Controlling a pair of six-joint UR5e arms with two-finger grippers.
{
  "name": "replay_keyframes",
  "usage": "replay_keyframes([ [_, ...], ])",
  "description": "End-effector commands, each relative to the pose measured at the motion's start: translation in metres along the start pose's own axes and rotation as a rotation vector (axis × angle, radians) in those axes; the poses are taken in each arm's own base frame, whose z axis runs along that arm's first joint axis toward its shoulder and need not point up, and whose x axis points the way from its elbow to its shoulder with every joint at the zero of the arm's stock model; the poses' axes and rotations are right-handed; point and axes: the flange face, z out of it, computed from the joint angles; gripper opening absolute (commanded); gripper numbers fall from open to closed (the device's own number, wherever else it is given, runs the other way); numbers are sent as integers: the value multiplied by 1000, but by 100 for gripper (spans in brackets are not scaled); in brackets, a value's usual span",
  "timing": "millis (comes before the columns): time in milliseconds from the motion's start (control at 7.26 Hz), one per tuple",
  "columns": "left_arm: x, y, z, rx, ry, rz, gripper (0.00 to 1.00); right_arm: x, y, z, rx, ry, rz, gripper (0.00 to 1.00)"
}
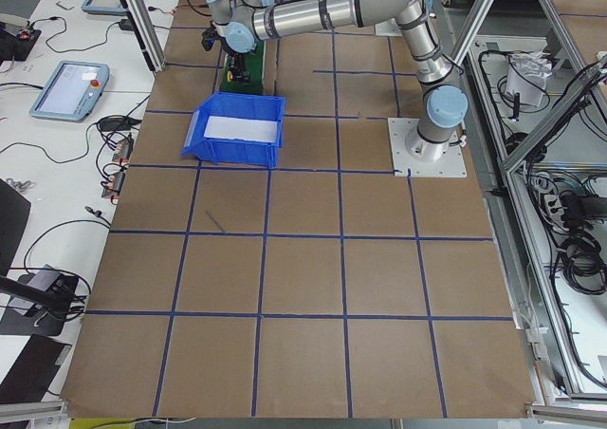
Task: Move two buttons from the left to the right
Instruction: 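Place the yellow button on the belt start and open the left gripper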
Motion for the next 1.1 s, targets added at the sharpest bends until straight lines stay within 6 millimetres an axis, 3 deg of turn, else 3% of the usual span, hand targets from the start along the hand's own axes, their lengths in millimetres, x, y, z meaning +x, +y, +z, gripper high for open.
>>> replay_keyframes([
  [0,-4,-2,1,3,-21,0,89,-1,0,0,4,-1,-5,100],
  [138,-4,-2,2,0,-24,-1,93,0,-1,0,1,-1,-3,100],
  [276,-5,1,-16,29,-21,-4,99,1,0,0,-5,0,0,100],
  [413,-1,11,-36,41,-17,2,100,0,-1,2,-5,-1,-3,100],
  [689,-3,59,-116,131,-8,4,100,-1,-1,2,-5,-1,-3,100],
  [964,-7,118,-170,212,-2,3,100,-3,-2,2,2,-3,-6,100],
])
